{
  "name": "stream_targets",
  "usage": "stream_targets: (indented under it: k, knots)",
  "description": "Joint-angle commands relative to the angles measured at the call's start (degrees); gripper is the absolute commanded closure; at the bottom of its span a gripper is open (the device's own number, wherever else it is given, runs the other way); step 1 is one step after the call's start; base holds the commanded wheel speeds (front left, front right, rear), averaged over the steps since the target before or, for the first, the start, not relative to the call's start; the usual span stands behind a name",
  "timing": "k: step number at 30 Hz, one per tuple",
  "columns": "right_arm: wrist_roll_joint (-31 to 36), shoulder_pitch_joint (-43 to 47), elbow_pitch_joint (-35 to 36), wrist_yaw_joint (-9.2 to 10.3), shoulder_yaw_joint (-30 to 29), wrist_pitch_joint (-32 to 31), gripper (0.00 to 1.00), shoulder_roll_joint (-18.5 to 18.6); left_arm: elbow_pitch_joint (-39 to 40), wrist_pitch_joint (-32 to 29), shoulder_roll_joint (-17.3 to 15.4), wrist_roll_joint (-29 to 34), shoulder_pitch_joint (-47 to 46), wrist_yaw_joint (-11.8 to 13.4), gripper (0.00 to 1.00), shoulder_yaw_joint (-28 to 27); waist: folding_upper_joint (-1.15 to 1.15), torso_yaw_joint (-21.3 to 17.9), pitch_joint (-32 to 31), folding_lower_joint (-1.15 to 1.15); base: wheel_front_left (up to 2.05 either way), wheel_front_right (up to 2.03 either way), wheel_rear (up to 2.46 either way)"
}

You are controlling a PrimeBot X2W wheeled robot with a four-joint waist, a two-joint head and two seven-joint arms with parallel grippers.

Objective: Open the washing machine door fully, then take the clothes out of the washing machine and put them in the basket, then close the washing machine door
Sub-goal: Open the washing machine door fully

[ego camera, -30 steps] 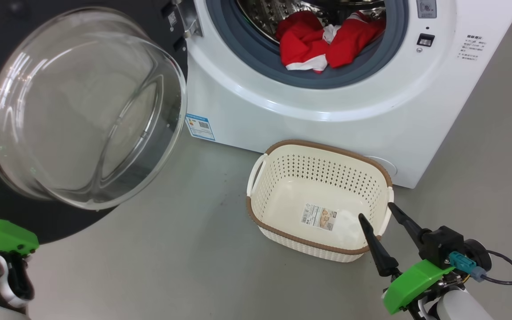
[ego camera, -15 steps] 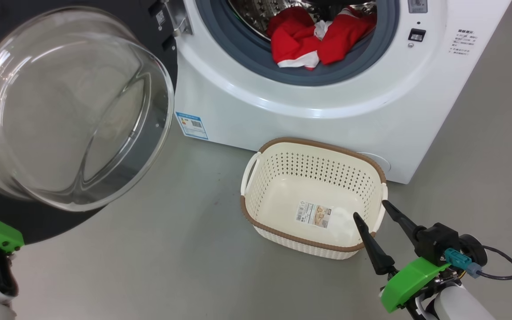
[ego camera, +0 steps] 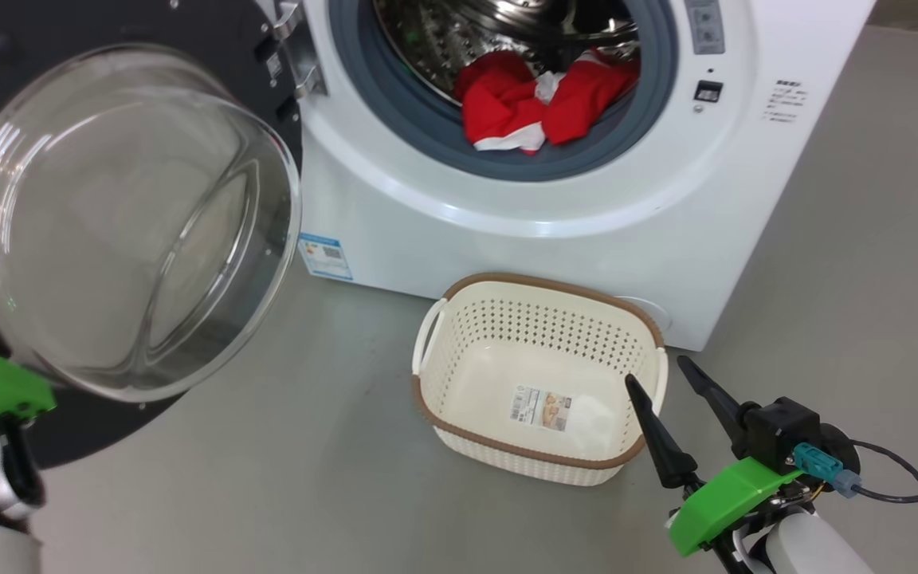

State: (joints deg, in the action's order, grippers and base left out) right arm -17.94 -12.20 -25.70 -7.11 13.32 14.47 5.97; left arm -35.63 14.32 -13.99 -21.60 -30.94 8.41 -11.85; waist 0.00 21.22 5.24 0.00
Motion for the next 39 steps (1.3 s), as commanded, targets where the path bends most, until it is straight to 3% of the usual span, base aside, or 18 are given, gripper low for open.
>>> stream_targets:
  k: [1, 11, 16, 18, 25, 39]
  knots:
    - [-0.37, -0.61, 1.58, -0.37, 0.62, 0.52, 0.0, -0.65, 4.02, 0.67, -1.77, 0.63, 0.24, 0.06, 0.0, -0.86, 0.0, -1.18, -0.99, 0.0, 0.0, 0.0, 0.0]
    - [0.44, 0.4, 4.02, -0.37, -2.26, 0.52, 0.0, -2.48, 23.8, -0.19, 1.17, 1.03, 7.43, -4.98, 0.0, 5.18, 0.0, -7.61, -2.79, 0.0, 0.0, 0.0, 0.0]
    - [1.9, 0.97, 5.36, -0.37, -3.02, 0.52, 0.0, -2.79, 29.37, -1.29, 1.77, 1.22, 12.57, -5.72, 0.0, 6.92, 0.0, -11.88, -3.97, 0.0, 0.0, 0.0, 0.0]
    - [2.4, 1.12, 5.66, -0.37, -3.53, 0.52, 0.0, -2.82, 30.42, -1.49, 2.05, 0.96, 13.61, -5.96, 0.0, 7.21, 0.0, -12.7, -4.18, 0.0, 0.0, 0.0, 0.0]
    - [5.15, 2.87, 8.42, -0.37, -6.93, 0.52, 0.0, -2.97, 35.93, -2.56, 2.15, -1.98, 20.66, -10.54, 0.0, 9.27, 0.0, -18.09, -5.34, 0.0, 0.0, 0.0, 0.0]
    - [3.73, 7.14, 16.02, -0.37, -8.39, 0.52, 0.0, -2.12, 33.93, -0.28, 3.73, -2.11, 30.84, -10.86, 0.0, 9.14, 0.0, -24.88, -7.08, 0.0, 0.0, 0.0, 0.0]
